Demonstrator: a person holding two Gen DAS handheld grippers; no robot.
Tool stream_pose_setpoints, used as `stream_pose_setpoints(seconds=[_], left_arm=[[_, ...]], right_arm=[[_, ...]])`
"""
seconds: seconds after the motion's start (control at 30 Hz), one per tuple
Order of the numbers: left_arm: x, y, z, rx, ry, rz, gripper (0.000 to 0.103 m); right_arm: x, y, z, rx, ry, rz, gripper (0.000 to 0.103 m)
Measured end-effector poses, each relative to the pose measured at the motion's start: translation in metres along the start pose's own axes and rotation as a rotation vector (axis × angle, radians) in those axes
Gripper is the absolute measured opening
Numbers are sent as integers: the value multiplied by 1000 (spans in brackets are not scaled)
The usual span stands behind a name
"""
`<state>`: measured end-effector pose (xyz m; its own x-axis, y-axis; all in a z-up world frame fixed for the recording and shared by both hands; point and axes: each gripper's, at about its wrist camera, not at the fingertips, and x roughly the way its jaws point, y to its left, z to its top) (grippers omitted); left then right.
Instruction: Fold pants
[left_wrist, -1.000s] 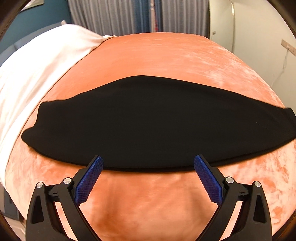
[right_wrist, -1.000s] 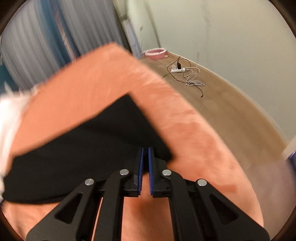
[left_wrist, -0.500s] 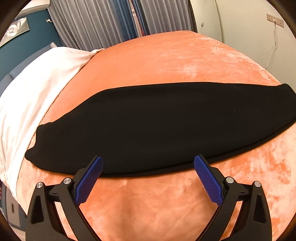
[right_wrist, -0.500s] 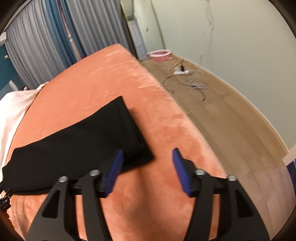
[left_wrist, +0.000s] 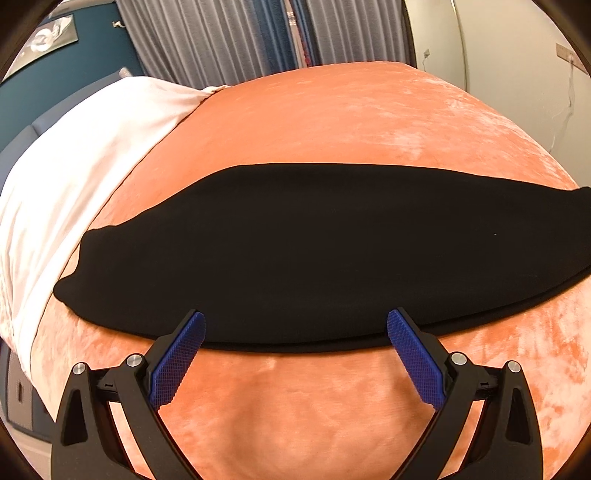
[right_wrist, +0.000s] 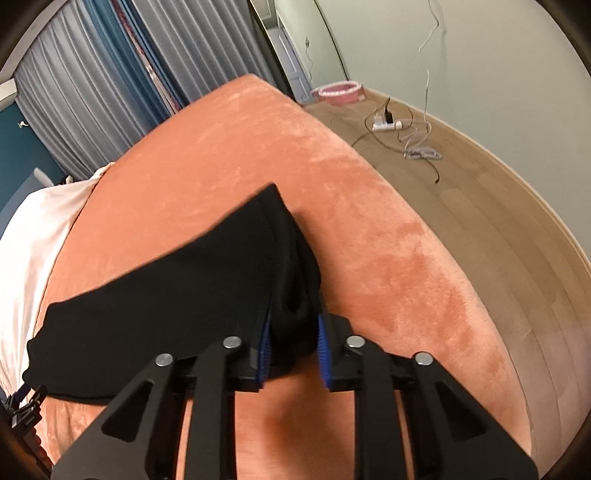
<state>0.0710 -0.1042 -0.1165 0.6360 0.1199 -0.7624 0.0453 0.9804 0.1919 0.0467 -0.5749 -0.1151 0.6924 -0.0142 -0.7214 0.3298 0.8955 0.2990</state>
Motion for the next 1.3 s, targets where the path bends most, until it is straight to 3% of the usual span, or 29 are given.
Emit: stream_pose_setpoints(seconds=[0.23, 0.5, 0.7, 0.97, 1.23, 1.3], left_arm=[[5, 45, -4, -55, 12, -19, 97], [19, 85, 7, -54, -3, -47, 97], [41, 111, -5, -68, 48, -42, 97], [39, 148, -28, -105, 46, -48, 97], [32, 167, -38, -149, 28, -66, 98], [32, 168, -39, -156, 30, -73, 97]], right_arm=[[-33, 97, 11, -131, -47, 53, 18], [-32, 206, -3, -238, -22, 126, 18], [-14, 304, -39, -363, 48, 220, 18], [27, 410, -107, -518, 163, 290, 18], [65, 459, -159, -610, 258, 273, 19], [72, 459, -166, -619, 271, 281, 31]])
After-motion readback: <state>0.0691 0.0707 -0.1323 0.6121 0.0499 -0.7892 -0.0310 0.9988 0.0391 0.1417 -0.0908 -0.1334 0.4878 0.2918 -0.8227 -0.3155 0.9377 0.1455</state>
